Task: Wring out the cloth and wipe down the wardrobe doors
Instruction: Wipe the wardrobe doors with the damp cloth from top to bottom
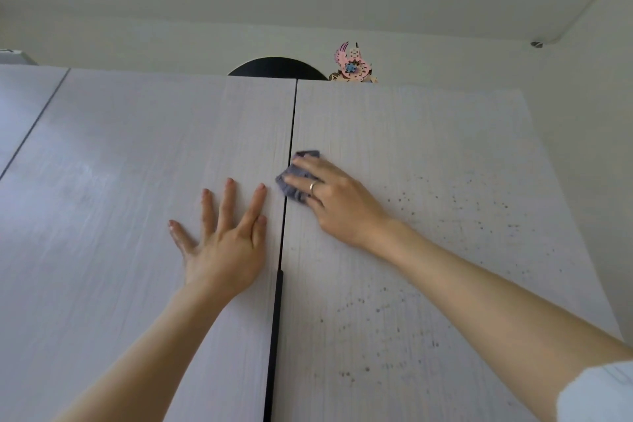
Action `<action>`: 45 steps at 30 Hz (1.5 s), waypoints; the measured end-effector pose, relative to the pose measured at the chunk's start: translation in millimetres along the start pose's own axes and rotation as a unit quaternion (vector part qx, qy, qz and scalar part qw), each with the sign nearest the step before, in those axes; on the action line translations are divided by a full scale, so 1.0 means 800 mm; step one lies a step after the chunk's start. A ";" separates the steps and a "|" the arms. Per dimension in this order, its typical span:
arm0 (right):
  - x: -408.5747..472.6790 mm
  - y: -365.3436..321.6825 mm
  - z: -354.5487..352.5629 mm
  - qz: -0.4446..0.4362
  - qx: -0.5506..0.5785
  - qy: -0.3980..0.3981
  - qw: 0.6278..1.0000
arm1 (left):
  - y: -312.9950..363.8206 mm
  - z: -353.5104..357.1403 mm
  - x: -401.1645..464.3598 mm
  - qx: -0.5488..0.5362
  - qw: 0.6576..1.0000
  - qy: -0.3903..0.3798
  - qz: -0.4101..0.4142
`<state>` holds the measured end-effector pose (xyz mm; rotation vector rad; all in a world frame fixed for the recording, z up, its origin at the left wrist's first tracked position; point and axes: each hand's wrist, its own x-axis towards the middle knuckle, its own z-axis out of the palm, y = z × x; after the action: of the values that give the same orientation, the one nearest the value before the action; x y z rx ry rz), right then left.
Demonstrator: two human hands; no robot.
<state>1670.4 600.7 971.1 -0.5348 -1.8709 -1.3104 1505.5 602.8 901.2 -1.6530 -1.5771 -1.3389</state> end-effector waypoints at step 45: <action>-0.055 0.105 -0.103 0.219 -0.106 -0.046 0.969 | 0.025 0.026 -0.034 -0.123 0.985 0.005 -0.119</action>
<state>1786.0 560.9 1000.7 -1.0690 -1.5699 -1.2022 1534.6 603.8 874.2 -1.6313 -1.7027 -1.7219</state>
